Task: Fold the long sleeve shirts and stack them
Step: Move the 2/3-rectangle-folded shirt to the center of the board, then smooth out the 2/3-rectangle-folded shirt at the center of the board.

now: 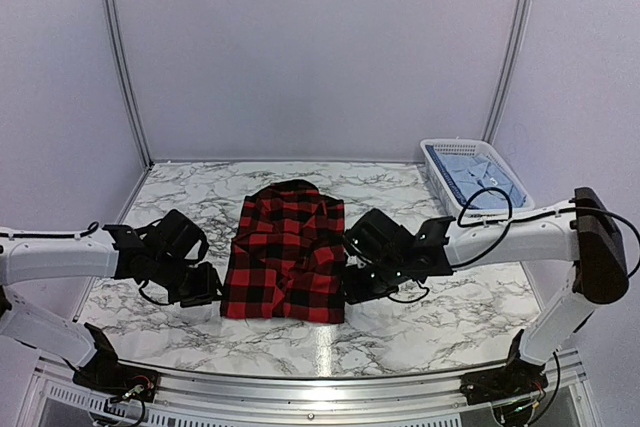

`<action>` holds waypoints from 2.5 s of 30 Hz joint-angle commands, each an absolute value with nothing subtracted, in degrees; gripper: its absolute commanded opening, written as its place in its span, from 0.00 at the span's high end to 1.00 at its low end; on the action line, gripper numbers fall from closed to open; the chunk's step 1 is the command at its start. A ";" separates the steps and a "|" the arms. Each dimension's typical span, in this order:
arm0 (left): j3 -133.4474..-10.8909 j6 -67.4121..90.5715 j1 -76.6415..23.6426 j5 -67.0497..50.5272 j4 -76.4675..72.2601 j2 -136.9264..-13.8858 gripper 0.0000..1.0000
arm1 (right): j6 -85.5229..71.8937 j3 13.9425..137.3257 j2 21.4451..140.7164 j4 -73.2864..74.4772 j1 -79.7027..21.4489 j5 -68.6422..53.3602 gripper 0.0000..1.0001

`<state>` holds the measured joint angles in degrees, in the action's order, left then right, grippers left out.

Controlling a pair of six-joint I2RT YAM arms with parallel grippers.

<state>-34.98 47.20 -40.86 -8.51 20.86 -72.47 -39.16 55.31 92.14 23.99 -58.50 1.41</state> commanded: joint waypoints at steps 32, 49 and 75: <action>-66.28 23.23 -31.60 -3.42 19.56 -97.85 0.50 | -20.50 94.74 120.74 21.00 -52.84 -0.27 0.58; -66.07 26.33 -33.72 -5.13 24.99 -93.93 0.50 | -21.72 91.39 120.34 19.16 -55.89 -1.84 0.58; -61.41 28.98 -40.08 4.23 28.59 -96.80 0.78 | -24.19 90.70 120.54 18.84 -55.69 2.19 0.57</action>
<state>-62.43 28.62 -39.81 2.90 26.46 -97.49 -23.46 90.80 122.41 18.94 -55.88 -1.30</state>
